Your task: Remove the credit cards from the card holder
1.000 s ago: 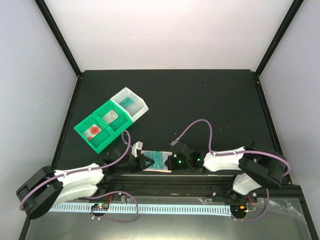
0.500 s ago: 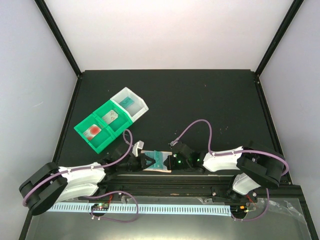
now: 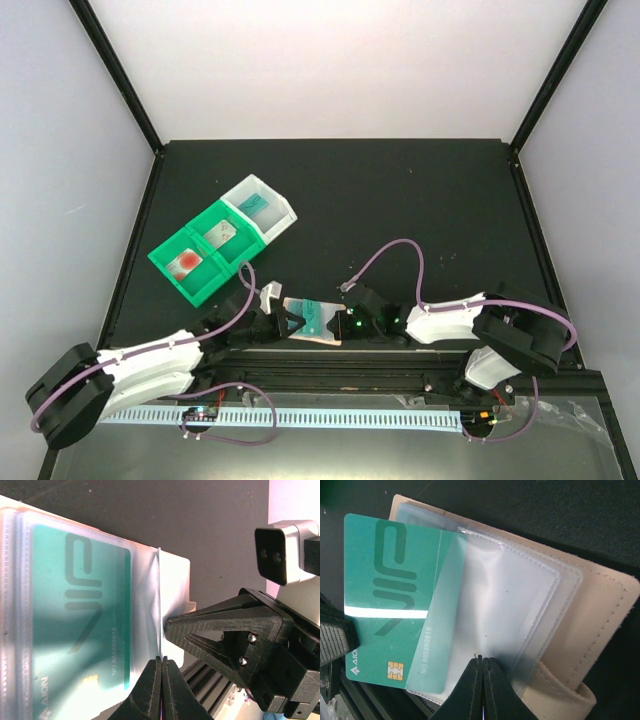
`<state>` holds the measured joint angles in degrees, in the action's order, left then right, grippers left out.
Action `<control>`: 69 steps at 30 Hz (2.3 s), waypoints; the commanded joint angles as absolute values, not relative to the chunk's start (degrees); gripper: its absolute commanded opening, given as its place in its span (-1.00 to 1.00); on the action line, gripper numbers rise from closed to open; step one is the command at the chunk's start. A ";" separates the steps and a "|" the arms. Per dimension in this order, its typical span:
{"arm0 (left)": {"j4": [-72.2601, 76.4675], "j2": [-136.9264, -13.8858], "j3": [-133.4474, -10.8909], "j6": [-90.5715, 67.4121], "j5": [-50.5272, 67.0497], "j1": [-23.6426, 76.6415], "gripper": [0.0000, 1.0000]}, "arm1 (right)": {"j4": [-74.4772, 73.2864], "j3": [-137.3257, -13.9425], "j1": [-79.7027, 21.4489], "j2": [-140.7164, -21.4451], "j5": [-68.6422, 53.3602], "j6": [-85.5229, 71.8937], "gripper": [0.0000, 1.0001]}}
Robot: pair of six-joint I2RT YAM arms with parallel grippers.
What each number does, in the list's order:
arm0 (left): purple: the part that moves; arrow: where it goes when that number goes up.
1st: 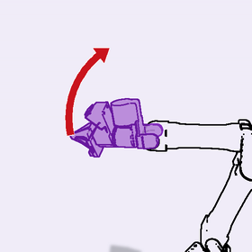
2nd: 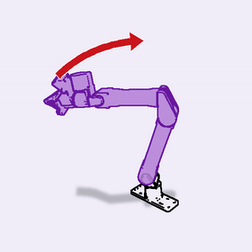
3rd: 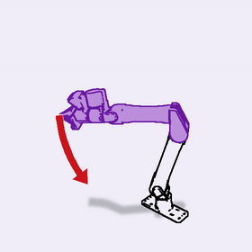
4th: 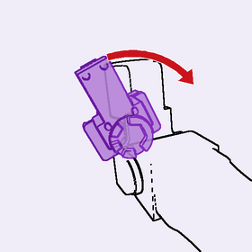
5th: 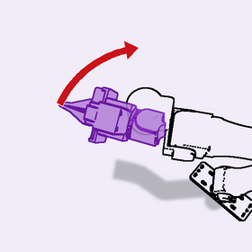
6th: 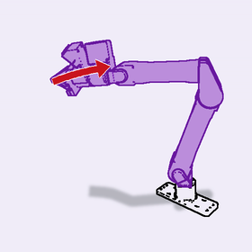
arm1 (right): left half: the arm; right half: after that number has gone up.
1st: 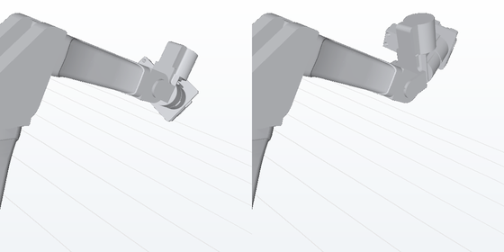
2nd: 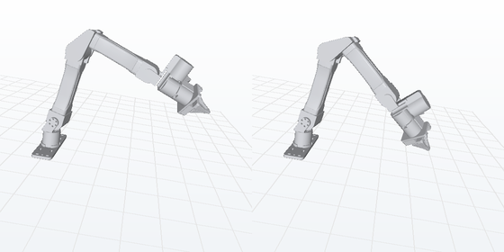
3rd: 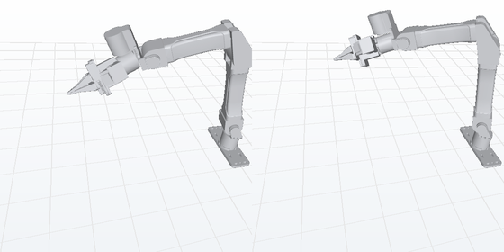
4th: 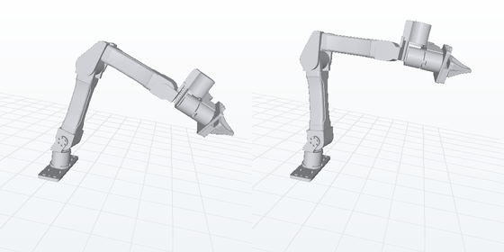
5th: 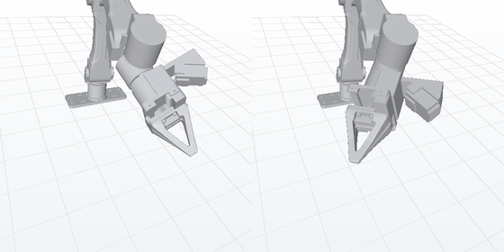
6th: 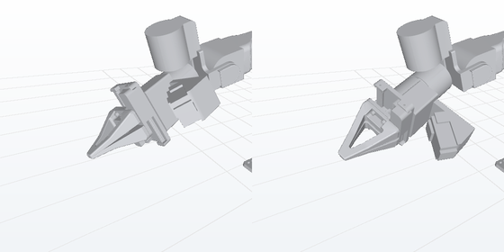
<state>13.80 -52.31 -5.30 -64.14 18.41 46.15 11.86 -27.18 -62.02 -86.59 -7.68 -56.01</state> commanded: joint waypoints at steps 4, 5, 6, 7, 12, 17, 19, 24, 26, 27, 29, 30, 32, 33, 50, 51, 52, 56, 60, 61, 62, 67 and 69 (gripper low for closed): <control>5.67 -46.16 -6.95 -62.66 12.37 45.88 -0.97 | 5.14 -26.76 -62.27 -88.16 -5.13 -54.34 -0.98; 4.60 -45.17 -7.02 -62.67 11.82 45.88 -0.97 | 4.74 -26.99 -62.26 -88.01 -4.96 -54.15 -0.98; 3.43 -44.03 -7.03 -62.67 11.22 45.90 -0.97 | 4.12 -27.17 -62.29 -87.83 -4.86 -53.92 -0.98; 2.25 -42.85 -7.03 -62.67 10.68 45.86 -0.97 | 3.71 -27.42 -62.31 -87.67 -4.82 -53.67 -0.98; -3.21 -36.76 -8.08 -61.34 8.76 45.88 -0.97 | 2.36 -28.30 -62.31 -84.85 -5.01 -51.57 -0.96; -6.46 -31.86 -9.10 -59.28 10.41 45.87 -0.97 | -0.28 -29.77 -62.22 -78.50 -5.14 -45.54 -0.83; -7.84 -30.24 -9.91 -58.03 11.65 45.87 -0.97 | -4.59 -32.23 -62.23 -75.20 -4.09 -42.37 -0.79; -12.37 -26.79 -12.81 -54.23 15.81 45.79 -0.97 | -12.29 -36.40 -62.20 -65.87 -3.23 -36.02 -0.69; -13.23 -25.53 -13.69 -52.30 18.46 45.79 -0.97 | -13.70 -37.09 -61.94 -62.18 -5.35 -34.05 -0.65; -13.05 -24.83 -13.91 -51.36 20.26 45.79 -0.97 | -14.15 -37.31 -61.64 -60.50 -6.88 -33.34 -0.62; -11.60 -23.83 -13.82 -50.31 24.36 45.79 -0.97 | -14.73 -37.65 -60.89 -57.90 -10.53 -32.15 -0.55; -11.02 -23.51 -13.72 -49.86 26.12 45.79 -0.97 | -15.29 -38.01 -60.17 -57.20 -13.36 -31.39 -0.51; -10.33 -23.15 -13.84 -49.07 29.52 45.80 -0.97 | -16.94 -39.07 -58.63 -56.43 -18.17 -30.53 -0.46; -10.19 -23.05 -13.92 -48.57 30.87 45.80 -0.97 | -17.19 -39.25 -57.95 -55.82 -19.77 -30.50 -0.43; -1.38 -24.17 -12.34 -48.41 44.05 45.79 -0.97 | -13.90 -38.85 -53.95 -57.78 -33.20 -31.78 -0.17; -0.80 -24.09 -11.92 -48.73 44.30 45.83 -0.97 | -13.13 -38.54 -53.96 -57.98 -33.98 -31.90 -0.17; -0.30 -23.94 -11.61 -48.88 44.58 45.86 -0.97 | -12.40 -38.11 -53.96 -58.32 -34.36 -31.90 -0.17; 0.37 -23.20 -11.12 -49.02 44.87 45.86 -0.97 | -11.92 -37.65 -53.96 -59.20 -34.91 -31.64 -0.21; -0.15 -23.36 -11.06 -48.66 44.25 45.86 -0.97 | -10.48 -37.02 -53.96 -58.92 -35.94 -32.16 -0.50; -0.32 -23.56 -11.07 -48.49 44.14 45.80 -0.97 | -10.34 -37.05 -53.96 -58.78 -35.97 -32.19 -0.57; -0.31 -23.63 -11.00 -48.46 44.06 45.79 -0.97 | -10.15 -36.89 -53.96 -58.68 -36.09 -32.28 -0.63; -1.67 -23.02 -11.13 -48.43 42.06 45.84 -0.97 | -8.49 -35.99 -53.88 -58.14 -36.96 -33.26 -0.89; -2.46 -22.10 -11.33 -48.49 40.83 45.80 -0.97 | -7.60 -35.48 -53.80 -57.97 -37.04 -34.11 -0.97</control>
